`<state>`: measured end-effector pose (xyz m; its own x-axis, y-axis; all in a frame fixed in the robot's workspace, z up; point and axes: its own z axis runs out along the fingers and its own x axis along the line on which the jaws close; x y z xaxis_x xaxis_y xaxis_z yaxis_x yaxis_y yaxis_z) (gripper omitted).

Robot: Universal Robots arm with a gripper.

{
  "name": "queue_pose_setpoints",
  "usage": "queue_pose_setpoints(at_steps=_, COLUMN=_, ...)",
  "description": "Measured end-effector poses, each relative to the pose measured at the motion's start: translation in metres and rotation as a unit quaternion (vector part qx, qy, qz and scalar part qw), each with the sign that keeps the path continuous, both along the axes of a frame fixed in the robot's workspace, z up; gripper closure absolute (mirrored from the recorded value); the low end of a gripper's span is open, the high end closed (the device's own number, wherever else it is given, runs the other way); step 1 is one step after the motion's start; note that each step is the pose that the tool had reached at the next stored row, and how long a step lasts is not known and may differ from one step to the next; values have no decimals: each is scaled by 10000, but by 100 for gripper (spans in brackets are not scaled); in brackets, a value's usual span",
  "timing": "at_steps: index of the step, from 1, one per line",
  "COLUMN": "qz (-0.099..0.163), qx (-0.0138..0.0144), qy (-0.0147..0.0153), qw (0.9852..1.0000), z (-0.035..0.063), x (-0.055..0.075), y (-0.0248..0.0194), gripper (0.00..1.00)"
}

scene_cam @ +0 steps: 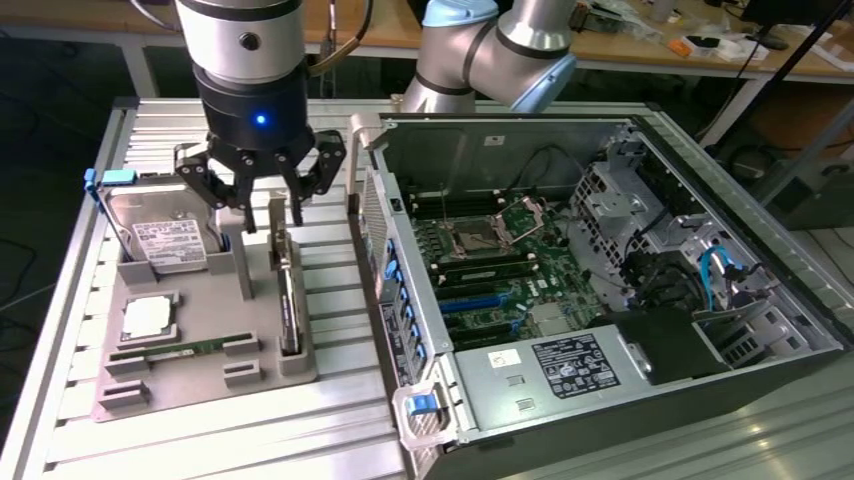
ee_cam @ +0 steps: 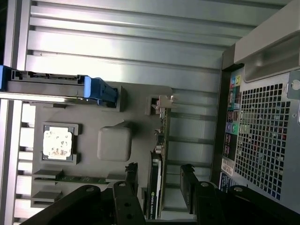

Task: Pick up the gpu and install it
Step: 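Pick up the gpu and move the gpu toward the slot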

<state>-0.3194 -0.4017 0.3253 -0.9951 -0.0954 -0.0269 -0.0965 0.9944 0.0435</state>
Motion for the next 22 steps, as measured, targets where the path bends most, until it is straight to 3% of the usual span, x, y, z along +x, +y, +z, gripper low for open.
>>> queue_pose_setpoints(at_steps=16, qz=0, qx=-27, qy=0, qw=10000, z=-227, x=38, y=-102, gripper=51)
queue_pose_setpoints(at_steps=22, qz=0, qx=-44, qy=0, qw=10000, z=-296, x=62, y=-188, gripper=51)
